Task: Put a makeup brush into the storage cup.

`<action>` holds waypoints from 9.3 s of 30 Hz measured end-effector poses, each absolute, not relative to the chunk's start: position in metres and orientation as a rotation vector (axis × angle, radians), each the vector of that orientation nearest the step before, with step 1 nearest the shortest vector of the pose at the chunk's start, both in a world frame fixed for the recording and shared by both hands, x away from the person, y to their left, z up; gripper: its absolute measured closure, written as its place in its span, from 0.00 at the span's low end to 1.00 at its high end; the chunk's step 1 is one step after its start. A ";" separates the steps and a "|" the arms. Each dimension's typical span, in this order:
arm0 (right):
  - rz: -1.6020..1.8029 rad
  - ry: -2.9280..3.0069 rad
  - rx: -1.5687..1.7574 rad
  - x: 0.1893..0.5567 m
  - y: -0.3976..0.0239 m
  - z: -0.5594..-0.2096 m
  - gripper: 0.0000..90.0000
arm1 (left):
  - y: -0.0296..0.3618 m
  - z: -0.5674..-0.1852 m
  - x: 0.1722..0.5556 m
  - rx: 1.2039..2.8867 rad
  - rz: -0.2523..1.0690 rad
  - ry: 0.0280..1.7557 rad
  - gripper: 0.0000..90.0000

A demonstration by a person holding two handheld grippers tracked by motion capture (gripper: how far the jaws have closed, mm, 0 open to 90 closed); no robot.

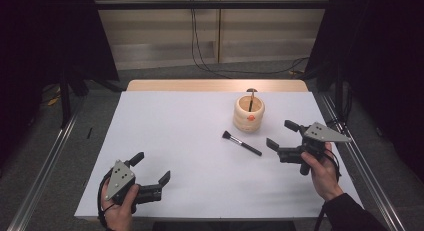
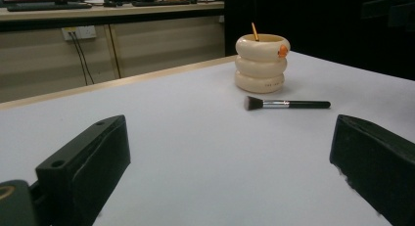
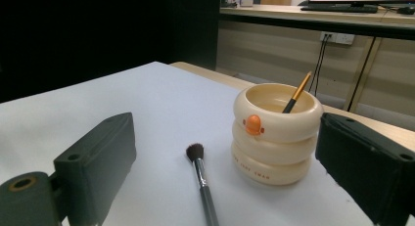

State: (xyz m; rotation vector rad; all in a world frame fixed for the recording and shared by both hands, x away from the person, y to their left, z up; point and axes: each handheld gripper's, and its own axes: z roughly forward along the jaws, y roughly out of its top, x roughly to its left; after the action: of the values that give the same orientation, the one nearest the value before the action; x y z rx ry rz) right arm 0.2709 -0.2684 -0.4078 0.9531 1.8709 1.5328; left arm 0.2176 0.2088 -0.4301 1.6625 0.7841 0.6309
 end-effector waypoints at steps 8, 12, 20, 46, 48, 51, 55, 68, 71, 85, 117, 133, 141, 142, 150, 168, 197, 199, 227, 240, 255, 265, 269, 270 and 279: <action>1.558 1.932 0.887 0.289 -0.259 -0.402 0.12 | 0.206 -0.430 0.216 1.671 0.628 0.772 0.01; 1.554 1.942 0.883 0.296 -0.256 -0.400 0.12 | 0.206 -0.430 0.217 1.671 0.623 0.776 0.01; 1.519 1.994 0.915 0.315 -0.247 -0.397 0.13 | 0.206 -0.430 0.216 1.680 0.627 0.777 0.01; 1.430 2.244 0.875 0.351 -0.233 -0.384 0.18 | 0.208 -0.431 0.218 1.662 0.596 0.792 0.01; 1.407 2.258 0.886 0.353 -0.232 -0.383 0.18 | 0.209 -0.432 0.219 1.662 0.594 0.795 0.01; 1.341 2.335 0.928 0.358 -0.231 -0.381 0.18 | 0.209 -0.431 0.219 1.667 0.600 0.792 0.01; 1.255 2.384 0.960 0.360 -0.232 -0.380 0.19 | 0.208 -0.431 0.219 1.664 0.594 0.794 0.01; 0.926 2.645 0.995 0.371 -0.229 -0.381 0.23 | 0.208 -0.432 0.219 1.665 0.590 0.790 0.01; 0.883 2.701 0.990 0.374 -0.227 -0.379 0.25 | 0.208 -0.431 0.219 1.667 0.591 0.796 0.01; 0.494 2.919 0.956 0.391 -0.210 -0.389 0.31 | 0.207 -0.432 0.219 1.675 0.588 0.791 0.01; 0.346 3.016 0.892 0.417 -0.166 -0.417 0.68 | 0.208 -0.432 0.220 1.678 0.576 0.774 0.02; 0.314 3.000 0.861 0.425 -0.144 -0.438 0.72 | 0.208 -0.432 0.220 1.684 0.584 0.769 0.02; 0.288 3.003 0.862 0.427 -0.138 -0.448 0.82 | 0.208 -0.432 0.220 1.685 0.582 0.770 0.02; 0.290 3.004 0.861 0.427 -0.137 -0.449 0.83 | 0.208 -0.432 0.220 1.686 0.581 0.771 0.02; 0.295 3.021 0.882 0.430 -0.139 -0.450 0.83 | 0.209 -0.432 0.220 1.694 0.587 0.758 0.02; 0.284 3.009 0.853 0.427 -0.138 -0.450 0.87 | 0.208 -0.432 0.221 1.690 0.583 0.765 0.02; 0.455 2.954 0.900 0.413 -0.145 -0.428 0.87 | 0.208 -0.432 0.220 1.687 0.578 0.766 0.02; 0.474 2.954 0.890 0.412 -0.148 -0.427 0.87 | 0.208 -0.432 0.220 1.686 0.580 0.770 0.02; 0.820 2.783 1.016 0.384 -0.179 -0.417 0.87 | 0.209 -0.432 0.221 1.683 0.577 0.775 0.02; 1.006 2.668 1.003 0.372 -0.199 -0.412 0.87 | 0.208 -0.432 0.220 1.689 0.580 0.780 0.02; 1.155 2.564 0.992 0.362 -0.207 -0.409 0.87 | 0.209 -0.432 0.220 1.688 0.580 0.779 0.02; 1.284 2.486 0.987 0.357 -0.214 -0.409 0.87 | 0.208 -0.433 0.221 1.693 0.579 0.768 0.02; 1.352 2.431 0.975 0.354 -0.216 -0.405 0.87 | 0.208 -0.432 0.220 1.691 0.578 0.769 0.02; 1.372 2.407 0.974 0.353 -0.217 -0.405 0.87 | 0.208 -0.432 0.220 1.692 0.582 0.774 0.02; 1.539 2.296 0.989 0.350 -0.230 -0.400 0.87 | 0.208 -0.432 0.220 1.698 0.584 0.768 0.02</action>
State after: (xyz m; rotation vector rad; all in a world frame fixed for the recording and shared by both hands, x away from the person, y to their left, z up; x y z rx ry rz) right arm 0.3497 -0.2299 -0.4001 0.9885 2.2959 1.5392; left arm 0.2199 0.2083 -0.4318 1.6975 0.7683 0.5839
